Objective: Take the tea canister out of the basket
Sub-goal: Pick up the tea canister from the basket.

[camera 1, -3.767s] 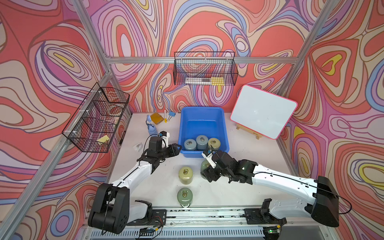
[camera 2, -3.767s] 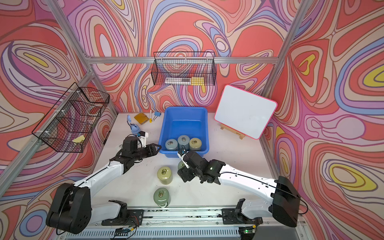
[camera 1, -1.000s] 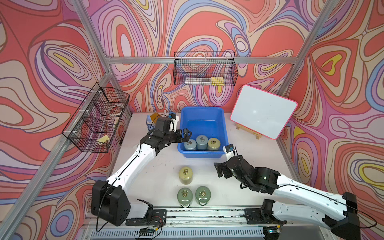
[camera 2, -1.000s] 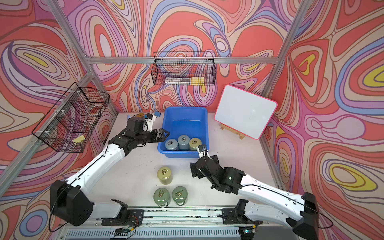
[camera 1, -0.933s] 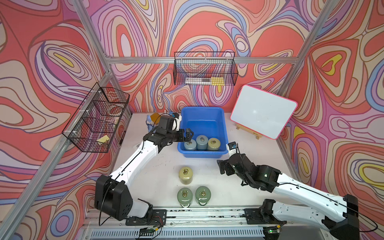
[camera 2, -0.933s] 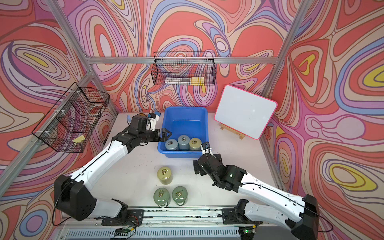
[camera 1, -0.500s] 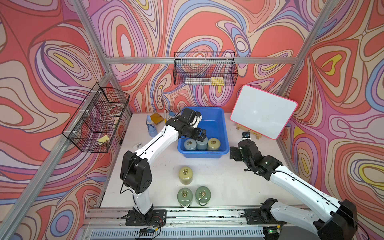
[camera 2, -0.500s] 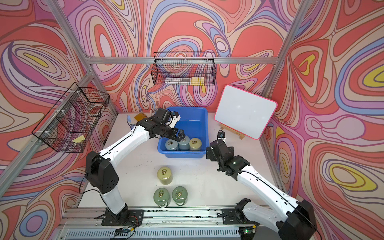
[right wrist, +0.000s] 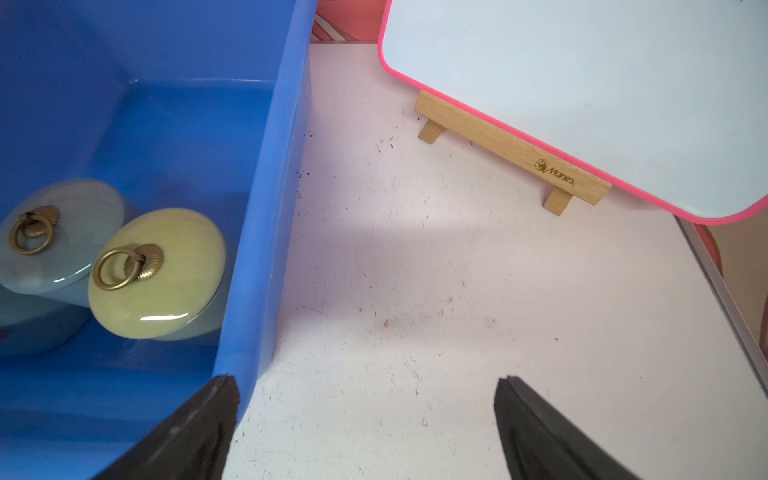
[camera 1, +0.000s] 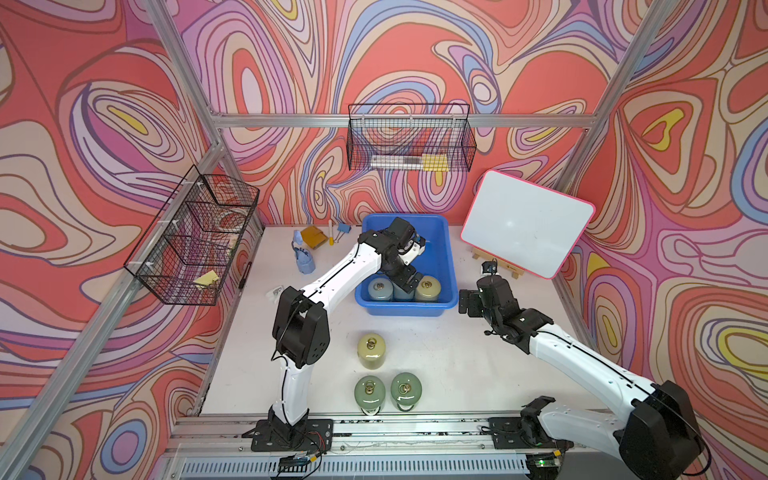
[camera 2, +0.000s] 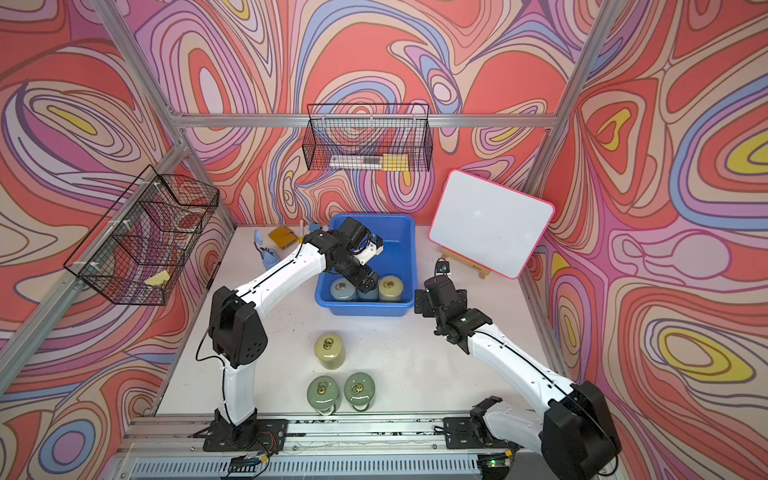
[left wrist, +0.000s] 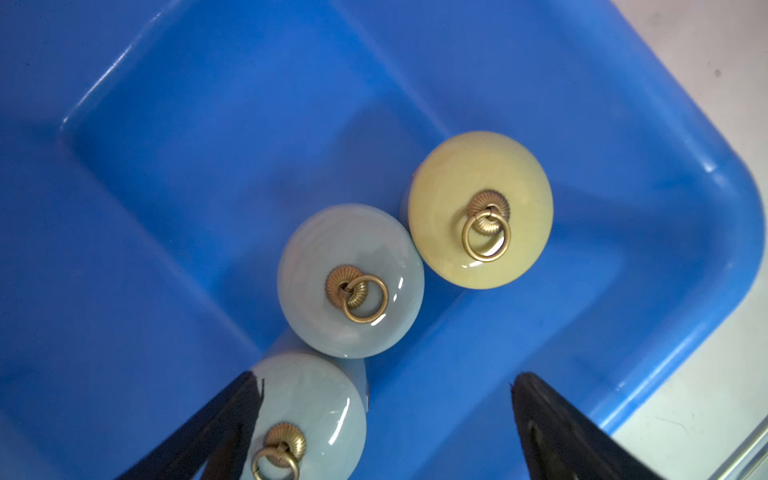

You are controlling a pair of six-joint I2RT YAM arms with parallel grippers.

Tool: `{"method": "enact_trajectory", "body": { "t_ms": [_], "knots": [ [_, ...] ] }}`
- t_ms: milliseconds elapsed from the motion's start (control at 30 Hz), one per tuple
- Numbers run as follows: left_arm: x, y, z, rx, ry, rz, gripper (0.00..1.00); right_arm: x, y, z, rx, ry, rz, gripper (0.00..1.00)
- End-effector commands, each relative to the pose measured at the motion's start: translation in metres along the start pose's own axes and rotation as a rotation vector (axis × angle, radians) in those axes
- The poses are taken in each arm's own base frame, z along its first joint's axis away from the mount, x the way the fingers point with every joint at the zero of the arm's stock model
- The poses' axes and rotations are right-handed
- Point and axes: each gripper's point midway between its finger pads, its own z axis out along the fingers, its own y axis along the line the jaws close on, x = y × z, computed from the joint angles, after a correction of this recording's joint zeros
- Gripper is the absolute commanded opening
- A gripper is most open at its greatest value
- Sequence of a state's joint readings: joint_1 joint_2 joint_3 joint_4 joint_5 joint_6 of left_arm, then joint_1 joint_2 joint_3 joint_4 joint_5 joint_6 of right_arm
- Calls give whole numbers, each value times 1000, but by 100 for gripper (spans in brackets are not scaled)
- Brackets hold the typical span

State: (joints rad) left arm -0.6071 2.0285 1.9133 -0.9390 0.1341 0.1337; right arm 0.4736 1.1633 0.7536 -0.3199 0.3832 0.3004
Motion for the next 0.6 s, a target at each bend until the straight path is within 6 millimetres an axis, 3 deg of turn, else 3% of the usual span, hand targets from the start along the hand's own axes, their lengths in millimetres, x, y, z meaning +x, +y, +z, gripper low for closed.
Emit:
{"method": "enact_trajectory", "body": {
  "t_ms": [0,367,567],
  "knots": [
    [12,0,6,15,74,83,99,-2,3,4,-24,-23,5,98],
    [8,13,33,-28,106,156,99,5,-1,6,-21,-29,19,98],
    [6,17,46,-36,130,163,99,4,-16,7,41,-35,58,98]
  ]
}}
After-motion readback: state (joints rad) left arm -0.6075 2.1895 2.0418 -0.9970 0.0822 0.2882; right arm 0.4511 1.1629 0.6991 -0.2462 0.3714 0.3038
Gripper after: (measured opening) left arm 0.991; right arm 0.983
